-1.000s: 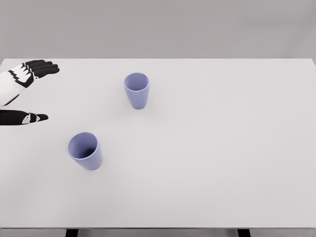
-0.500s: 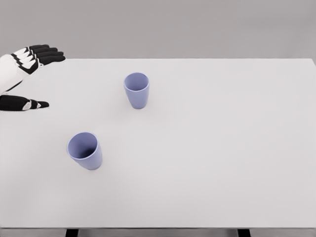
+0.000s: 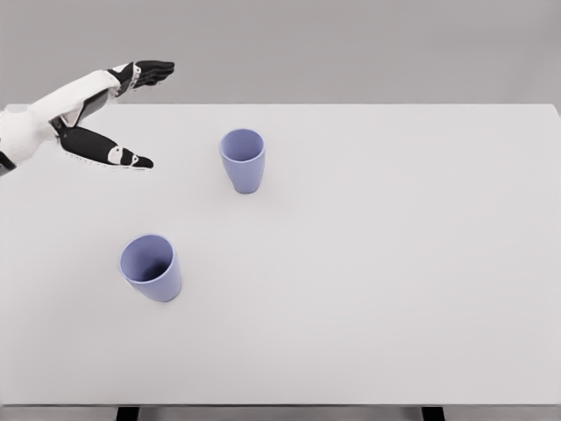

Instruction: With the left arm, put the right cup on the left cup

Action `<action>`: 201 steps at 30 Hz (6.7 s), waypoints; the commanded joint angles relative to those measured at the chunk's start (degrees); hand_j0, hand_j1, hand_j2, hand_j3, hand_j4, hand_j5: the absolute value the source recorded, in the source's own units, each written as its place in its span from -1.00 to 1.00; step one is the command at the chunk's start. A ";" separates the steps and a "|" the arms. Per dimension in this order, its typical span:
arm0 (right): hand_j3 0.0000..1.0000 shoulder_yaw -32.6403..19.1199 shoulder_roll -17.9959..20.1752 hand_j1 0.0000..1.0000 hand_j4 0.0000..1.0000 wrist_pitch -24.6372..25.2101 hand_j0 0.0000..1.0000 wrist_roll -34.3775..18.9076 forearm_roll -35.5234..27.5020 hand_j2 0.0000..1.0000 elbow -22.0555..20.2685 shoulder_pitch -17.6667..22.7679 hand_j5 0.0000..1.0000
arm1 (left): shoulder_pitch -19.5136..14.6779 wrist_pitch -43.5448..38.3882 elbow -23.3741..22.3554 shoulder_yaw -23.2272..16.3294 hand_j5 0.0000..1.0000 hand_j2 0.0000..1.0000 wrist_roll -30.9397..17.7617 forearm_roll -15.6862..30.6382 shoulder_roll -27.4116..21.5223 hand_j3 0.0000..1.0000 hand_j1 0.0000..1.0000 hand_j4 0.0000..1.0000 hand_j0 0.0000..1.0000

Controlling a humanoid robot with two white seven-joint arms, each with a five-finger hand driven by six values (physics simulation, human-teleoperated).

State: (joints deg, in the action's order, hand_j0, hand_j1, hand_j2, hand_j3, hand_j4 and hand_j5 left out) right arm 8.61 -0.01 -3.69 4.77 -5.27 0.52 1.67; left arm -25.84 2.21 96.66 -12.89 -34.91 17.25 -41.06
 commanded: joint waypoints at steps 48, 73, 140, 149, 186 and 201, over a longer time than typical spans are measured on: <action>1.00 0.00 0.01 1.00 1.00 0.00 1.00 -0.02 -0.01 1.00 0.00 0.00 1.00 | -18.55 -7.83 -27.22 -21.65 1.00 1.00 -0.09 -9.86 17.24 1.00 1.00 1.00 1.00; 1.00 0.00 0.01 1.00 1.00 0.00 1.00 -0.02 -0.01 1.00 0.00 0.00 1.00 | -18.72 -7.83 -32.76 -22.00 1.00 1.00 -0.09 -9.69 20.67 1.00 1.00 1.00 1.00; 1.00 0.00 0.01 1.00 1.00 0.00 1.00 -0.02 -0.01 1.00 0.00 0.00 1.00 | -15.65 -7.83 -15.10 -22.09 0.45 0.45 -0.09 5.52 8.28 0.45 0.45 0.45 0.45; 1.00 0.00 0.01 1.00 1.00 0.00 1.00 -0.02 -0.01 1.00 0.00 0.00 1.00 | -14.06 -7.83 -9.04 -21.92 0.45 0.45 -0.09 8.24 3.71 0.45 0.45 0.45 0.45; 1.00 0.00 0.01 1.00 1.00 0.00 1.00 -0.02 -0.01 1.00 0.00 0.00 1.00 | -8.53 -7.04 6.44 -18.40 0.46 0.46 -0.09 19.84 -14.48 0.46 0.46 0.46 0.46; 1.00 0.00 0.01 1.00 1.00 0.00 1.00 -0.02 -0.01 1.00 0.00 0.00 1.00 | -6.95 -0.45 6.52 -18.66 0.46 0.46 -0.09 22.74 -17.39 0.46 0.46 0.46 0.46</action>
State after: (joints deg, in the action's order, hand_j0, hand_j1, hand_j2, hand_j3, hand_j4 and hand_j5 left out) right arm 8.62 -0.01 -3.69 4.76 -5.27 0.52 1.67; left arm -32.78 0.73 103.11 -31.54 -35.01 39.36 -58.03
